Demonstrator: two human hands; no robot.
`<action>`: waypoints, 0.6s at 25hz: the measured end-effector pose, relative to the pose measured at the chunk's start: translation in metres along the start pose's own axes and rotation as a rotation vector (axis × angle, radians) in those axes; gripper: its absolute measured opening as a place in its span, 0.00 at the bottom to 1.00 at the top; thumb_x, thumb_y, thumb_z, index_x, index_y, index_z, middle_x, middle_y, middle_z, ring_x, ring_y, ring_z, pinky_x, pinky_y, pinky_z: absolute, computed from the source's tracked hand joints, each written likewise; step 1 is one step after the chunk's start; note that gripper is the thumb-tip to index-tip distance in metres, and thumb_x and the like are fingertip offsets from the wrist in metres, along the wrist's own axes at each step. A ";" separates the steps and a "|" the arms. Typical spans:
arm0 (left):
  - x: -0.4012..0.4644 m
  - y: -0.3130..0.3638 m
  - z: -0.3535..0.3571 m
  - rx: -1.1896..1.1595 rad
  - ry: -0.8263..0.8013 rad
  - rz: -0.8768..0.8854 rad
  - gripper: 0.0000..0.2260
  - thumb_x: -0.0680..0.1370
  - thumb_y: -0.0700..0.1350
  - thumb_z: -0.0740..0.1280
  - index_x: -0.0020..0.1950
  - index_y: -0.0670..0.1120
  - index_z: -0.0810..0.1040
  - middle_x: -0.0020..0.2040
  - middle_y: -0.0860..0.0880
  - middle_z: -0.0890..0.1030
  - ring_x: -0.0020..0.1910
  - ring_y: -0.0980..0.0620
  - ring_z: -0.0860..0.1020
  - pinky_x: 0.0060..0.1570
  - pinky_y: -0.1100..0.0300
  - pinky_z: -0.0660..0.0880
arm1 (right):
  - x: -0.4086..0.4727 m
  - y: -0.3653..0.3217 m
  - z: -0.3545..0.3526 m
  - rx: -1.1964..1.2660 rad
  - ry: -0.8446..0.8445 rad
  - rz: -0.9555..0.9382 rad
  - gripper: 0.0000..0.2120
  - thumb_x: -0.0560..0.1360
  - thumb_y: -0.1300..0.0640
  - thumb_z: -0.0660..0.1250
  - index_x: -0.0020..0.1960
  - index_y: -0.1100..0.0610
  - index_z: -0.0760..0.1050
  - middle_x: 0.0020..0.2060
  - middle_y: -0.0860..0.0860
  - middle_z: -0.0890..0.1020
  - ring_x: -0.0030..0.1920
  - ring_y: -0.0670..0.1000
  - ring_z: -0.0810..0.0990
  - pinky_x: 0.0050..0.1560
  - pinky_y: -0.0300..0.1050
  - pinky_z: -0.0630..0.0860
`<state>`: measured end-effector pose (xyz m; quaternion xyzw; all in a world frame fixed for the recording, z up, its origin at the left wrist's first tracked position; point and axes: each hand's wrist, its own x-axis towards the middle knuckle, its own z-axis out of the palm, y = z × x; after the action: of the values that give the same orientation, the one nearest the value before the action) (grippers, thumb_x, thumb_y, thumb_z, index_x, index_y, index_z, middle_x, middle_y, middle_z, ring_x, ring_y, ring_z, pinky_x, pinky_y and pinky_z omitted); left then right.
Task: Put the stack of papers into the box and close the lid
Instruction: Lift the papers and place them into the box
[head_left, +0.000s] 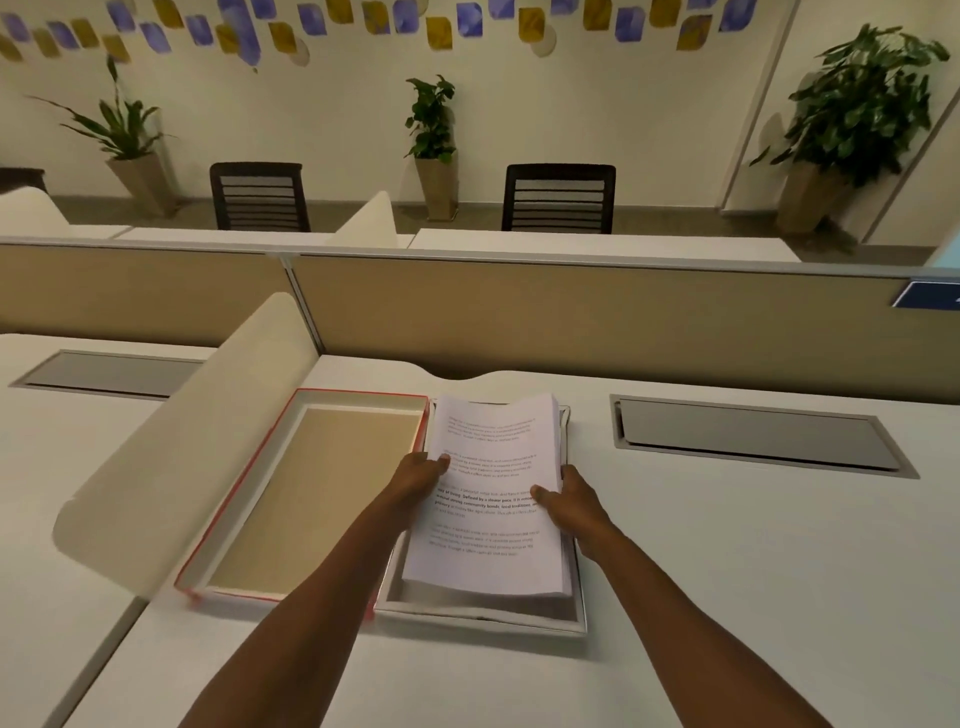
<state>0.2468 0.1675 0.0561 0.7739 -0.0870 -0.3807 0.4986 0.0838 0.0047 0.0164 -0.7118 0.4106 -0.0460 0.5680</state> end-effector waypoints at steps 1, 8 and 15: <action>0.007 -0.004 -0.002 0.031 -0.015 0.000 0.16 0.83 0.45 0.62 0.66 0.37 0.76 0.61 0.39 0.83 0.56 0.37 0.83 0.60 0.38 0.79 | 0.004 0.001 0.008 -0.058 0.017 0.008 0.25 0.78 0.52 0.68 0.71 0.57 0.64 0.68 0.56 0.75 0.63 0.58 0.77 0.59 0.49 0.75; 0.040 -0.028 -0.002 0.232 -0.039 0.049 0.14 0.79 0.37 0.59 0.64 0.42 0.74 0.63 0.41 0.81 0.59 0.39 0.81 0.60 0.42 0.80 | 0.023 0.002 0.041 -0.357 0.113 0.085 0.25 0.79 0.49 0.65 0.70 0.59 0.62 0.66 0.58 0.76 0.61 0.59 0.79 0.57 0.52 0.78; 0.047 -0.049 0.009 0.407 0.025 0.124 0.31 0.77 0.35 0.66 0.77 0.43 0.58 0.73 0.41 0.72 0.69 0.39 0.74 0.67 0.47 0.75 | 0.020 0.007 0.062 -0.451 0.222 0.145 0.30 0.80 0.54 0.64 0.75 0.63 0.57 0.69 0.61 0.72 0.66 0.60 0.74 0.64 0.52 0.74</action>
<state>0.2611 0.1610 -0.0108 0.8564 -0.2034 -0.3141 0.3557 0.1257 0.0396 -0.0191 -0.7797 0.5203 0.0096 0.3482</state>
